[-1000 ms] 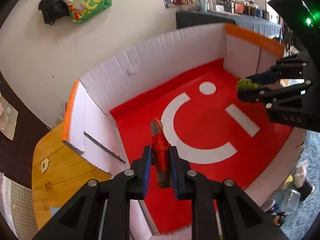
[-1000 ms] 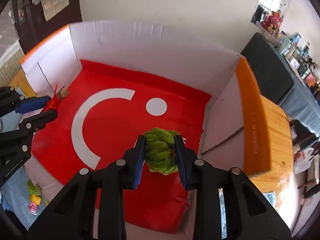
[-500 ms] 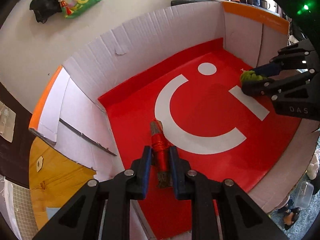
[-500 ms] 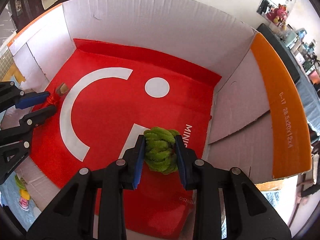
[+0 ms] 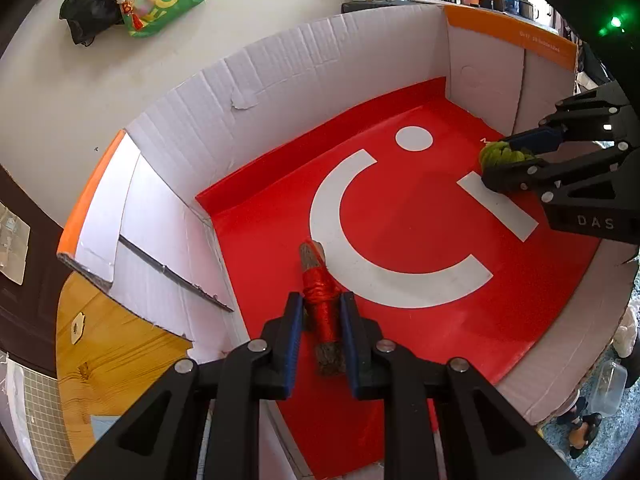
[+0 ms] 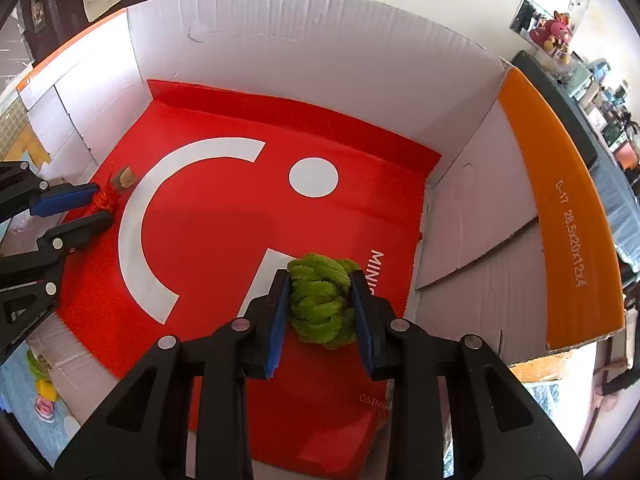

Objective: Organize objects
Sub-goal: 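Lift and carry the green ball and red stick into the cardboard box with both tools, then lower and open both tools, releasing the ball and stick onto the red floor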

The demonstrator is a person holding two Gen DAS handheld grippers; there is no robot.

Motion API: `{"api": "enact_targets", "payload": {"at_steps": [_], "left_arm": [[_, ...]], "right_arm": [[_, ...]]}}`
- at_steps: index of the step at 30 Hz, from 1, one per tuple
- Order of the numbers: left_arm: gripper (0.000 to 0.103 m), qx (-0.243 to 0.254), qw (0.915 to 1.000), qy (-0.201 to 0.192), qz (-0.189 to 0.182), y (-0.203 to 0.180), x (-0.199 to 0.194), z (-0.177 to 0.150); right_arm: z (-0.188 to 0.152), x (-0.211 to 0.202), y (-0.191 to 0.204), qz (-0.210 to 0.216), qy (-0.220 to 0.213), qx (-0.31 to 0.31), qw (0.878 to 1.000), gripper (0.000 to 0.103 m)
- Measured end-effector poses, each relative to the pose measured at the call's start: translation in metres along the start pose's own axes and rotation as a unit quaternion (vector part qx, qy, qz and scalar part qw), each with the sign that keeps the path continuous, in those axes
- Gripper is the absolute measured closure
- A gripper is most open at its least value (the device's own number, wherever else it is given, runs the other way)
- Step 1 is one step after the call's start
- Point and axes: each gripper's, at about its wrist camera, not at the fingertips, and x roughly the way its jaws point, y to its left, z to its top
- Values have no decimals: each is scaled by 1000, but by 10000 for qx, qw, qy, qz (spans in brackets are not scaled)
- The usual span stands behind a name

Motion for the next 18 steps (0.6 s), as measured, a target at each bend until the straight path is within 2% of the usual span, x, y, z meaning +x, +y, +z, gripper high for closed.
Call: {"api": "enact_targets", "payload": {"at_steps": [14, 16, 18], "left_arm": [[76, -96, 9999, -49, -19, 11, -5, -2], [72, -120, 9999, -66, 0, 10, -2, -7], [65, -160, 9998, -90, -25, 12, -3, -8]], "right_arm": [[1, 0, -3, 8, -23, -35, 10000, 72], [2, 0, -5, 20, -24, -39, 10000, 71], [6, 3, -10, 124, -27, -66, 9999, 63]]}}
